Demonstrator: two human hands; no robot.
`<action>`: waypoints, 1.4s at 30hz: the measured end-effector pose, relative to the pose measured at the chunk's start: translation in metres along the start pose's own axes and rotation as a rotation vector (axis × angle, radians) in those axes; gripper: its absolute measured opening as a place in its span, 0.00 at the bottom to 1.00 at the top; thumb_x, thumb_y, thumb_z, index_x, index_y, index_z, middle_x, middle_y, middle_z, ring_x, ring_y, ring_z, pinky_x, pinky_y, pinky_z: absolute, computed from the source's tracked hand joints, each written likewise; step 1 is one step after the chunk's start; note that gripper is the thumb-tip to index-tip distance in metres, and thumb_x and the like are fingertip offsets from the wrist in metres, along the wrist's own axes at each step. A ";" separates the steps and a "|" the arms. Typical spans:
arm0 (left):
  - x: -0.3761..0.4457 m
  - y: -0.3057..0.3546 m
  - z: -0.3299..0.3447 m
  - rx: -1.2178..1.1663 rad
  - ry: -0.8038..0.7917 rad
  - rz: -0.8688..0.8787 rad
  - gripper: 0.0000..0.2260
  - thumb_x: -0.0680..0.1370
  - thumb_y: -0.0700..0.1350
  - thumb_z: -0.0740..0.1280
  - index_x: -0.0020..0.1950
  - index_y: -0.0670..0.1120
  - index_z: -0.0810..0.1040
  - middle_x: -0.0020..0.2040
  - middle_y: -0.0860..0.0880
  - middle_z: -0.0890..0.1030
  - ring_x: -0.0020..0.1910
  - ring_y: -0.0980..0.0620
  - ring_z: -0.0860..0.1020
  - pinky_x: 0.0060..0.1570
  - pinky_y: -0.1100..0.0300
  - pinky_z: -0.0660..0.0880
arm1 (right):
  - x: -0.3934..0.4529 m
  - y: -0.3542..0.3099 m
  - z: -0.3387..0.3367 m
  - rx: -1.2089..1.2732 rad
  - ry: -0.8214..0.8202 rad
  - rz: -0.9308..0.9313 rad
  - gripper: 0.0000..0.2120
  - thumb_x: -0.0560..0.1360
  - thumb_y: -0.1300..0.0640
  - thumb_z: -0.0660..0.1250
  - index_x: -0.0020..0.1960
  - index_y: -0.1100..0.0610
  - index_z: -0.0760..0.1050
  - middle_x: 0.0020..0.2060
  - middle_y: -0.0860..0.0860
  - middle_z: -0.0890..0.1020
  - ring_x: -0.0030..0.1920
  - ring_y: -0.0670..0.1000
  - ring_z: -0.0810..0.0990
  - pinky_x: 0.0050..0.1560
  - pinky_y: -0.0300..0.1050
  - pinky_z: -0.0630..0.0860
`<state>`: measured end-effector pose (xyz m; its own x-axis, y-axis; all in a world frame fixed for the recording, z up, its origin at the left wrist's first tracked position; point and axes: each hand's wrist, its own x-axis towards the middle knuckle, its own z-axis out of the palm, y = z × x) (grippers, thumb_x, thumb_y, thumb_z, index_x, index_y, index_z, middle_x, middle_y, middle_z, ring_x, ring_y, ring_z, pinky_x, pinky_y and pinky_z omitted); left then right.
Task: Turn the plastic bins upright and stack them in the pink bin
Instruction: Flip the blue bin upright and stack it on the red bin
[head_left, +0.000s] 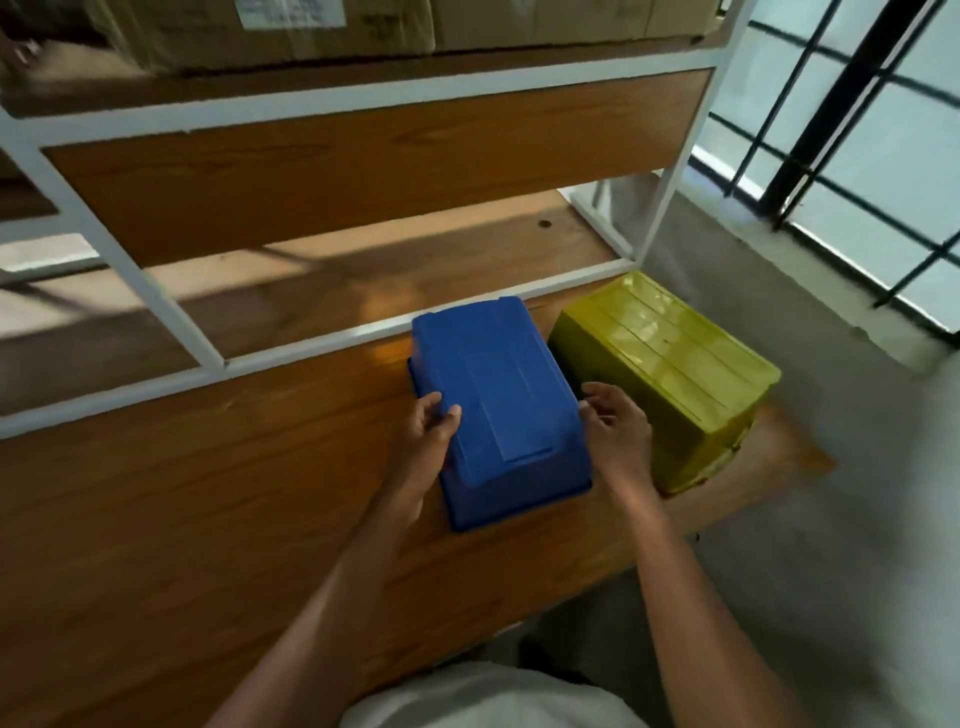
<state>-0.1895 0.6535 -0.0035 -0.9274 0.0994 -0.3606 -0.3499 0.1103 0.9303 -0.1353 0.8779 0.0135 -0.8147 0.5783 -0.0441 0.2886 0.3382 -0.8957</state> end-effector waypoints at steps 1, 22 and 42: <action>0.001 -0.001 0.007 0.005 0.020 -0.009 0.27 0.83 0.55 0.67 0.81 0.53 0.65 0.73 0.54 0.72 0.67 0.54 0.75 0.55 0.60 0.76 | 0.011 0.004 0.001 -0.034 -0.051 0.003 0.13 0.83 0.57 0.67 0.67 0.53 0.79 0.53 0.45 0.81 0.48 0.38 0.79 0.38 0.29 0.73; -0.029 -0.016 0.026 -0.081 0.141 -0.203 0.25 0.78 0.68 0.67 0.72 0.61 0.73 0.64 0.56 0.83 0.61 0.54 0.82 0.58 0.52 0.79 | 0.070 0.052 0.006 0.003 -0.562 0.253 0.28 0.86 0.41 0.57 0.80 0.56 0.68 0.75 0.59 0.75 0.73 0.63 0.73 0.70 0.55 0.71; -0.092 -0.002 -0.049 0.009 0.615 -0.002 0.21 0.84 0.60 0.62 0.76 0.57 0.71 0.68 0.55 0.77 0.60 0.55 0.77 0.52 0.54 0.73 | -0.005 -0.064 0.051 0.530 -0.716 0.083 0.09 0.84 0.56 0.66 0.62 0.47 0.78 0.57 0.47 0.86 0.56 0.52 0.87 0.50 0.51 0.86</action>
<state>-0.1098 0.5956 0.0315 -0.8342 -0.4892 -0.2546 -0.3530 0.1188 0.9281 -0.1753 0.8154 0.0487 -0.9714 -0.0766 -0.2245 0.2348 -0.1739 -0.9564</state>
